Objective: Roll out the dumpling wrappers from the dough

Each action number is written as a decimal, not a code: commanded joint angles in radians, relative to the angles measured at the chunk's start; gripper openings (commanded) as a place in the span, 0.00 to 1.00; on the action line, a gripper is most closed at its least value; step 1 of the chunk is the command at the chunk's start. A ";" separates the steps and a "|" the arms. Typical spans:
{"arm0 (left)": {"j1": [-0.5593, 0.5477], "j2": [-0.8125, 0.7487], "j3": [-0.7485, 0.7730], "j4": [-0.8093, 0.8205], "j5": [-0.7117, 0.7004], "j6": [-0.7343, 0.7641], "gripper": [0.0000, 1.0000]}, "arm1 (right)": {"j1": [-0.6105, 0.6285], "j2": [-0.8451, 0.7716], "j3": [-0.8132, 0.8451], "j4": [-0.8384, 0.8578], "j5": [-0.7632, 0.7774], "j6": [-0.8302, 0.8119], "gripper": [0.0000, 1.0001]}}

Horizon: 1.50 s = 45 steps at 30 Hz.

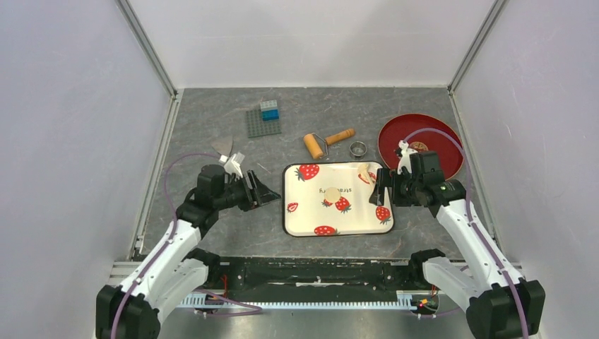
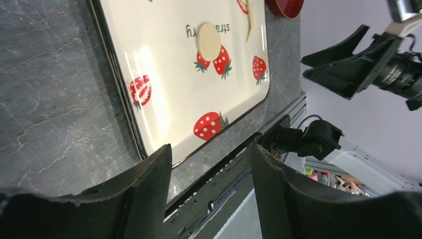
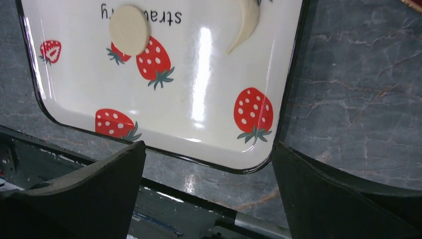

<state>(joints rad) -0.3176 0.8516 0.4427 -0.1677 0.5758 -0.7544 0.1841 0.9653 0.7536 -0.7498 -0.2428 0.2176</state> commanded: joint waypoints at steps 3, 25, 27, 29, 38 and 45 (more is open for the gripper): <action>-0.003 -0.085 0.138 -0.360 -0.073 0.089 0.65 | 0.000 -0.071 -0.054 -0.028 -0.062 0.025 0.98; 0.177 0.638 0.738 -0.628 -0.584 0.280 0.70 | 0.000 0.039 -0.097 0.016 0.016 -0.087 0.98; 0.222 0.741 0.779 -0.617 -0.550 0.300 0.69 | -0.001 0.075 -0.097 0.039 0.013 -0.092 0.98; 0.253 0.838 0.828 -0.616 -0.547 0.319 0.68 | 0.000 0.107 -0.096 0.063 0.011 -0.094 0.98; 0.281 1.120 0.979 -0.620 -0.585 0.389 0.64 | 0.000 0.175 -0.059 0.087 0.012 -0.100 0.98; 0.282 1.158 0.966 -0.623 -0.602 0.408 0.27 | -0.001 0.174 -0.042 0.076 0.009 -0.098 0.98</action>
<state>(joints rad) -0.0391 1.9865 1.3983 -0.7952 -0.0101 -0.4000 0.1841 1.1435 0.6621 -0.6926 -0.2348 0.1329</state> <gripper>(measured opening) 0.416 0.979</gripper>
